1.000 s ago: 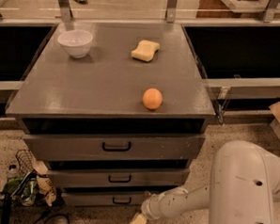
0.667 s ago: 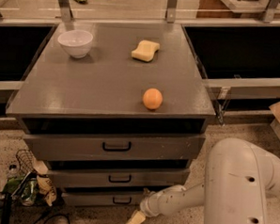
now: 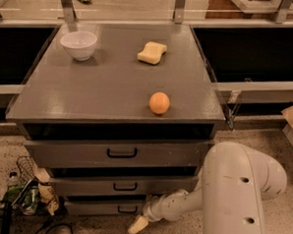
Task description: Open bottom drawer
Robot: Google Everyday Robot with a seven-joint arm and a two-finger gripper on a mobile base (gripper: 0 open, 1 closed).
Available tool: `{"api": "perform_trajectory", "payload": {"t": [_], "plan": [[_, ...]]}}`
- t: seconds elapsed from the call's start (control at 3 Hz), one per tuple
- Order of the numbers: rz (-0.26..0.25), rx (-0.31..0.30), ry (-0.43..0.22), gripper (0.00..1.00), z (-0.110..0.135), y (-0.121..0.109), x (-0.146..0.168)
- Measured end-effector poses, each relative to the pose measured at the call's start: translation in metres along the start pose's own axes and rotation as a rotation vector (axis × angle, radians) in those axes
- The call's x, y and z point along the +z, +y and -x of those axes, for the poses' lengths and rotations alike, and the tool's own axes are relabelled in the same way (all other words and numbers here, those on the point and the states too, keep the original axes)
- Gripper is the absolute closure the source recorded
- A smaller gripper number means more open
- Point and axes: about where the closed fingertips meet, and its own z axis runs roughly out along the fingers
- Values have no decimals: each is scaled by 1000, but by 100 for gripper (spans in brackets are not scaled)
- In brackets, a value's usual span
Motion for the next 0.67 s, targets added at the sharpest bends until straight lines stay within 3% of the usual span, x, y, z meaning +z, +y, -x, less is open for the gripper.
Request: {"api": "perform_trajectory", "payload": {"t": [0.67], "plan": [[16, 7, 12, 0, -9, 3, 23]]}}
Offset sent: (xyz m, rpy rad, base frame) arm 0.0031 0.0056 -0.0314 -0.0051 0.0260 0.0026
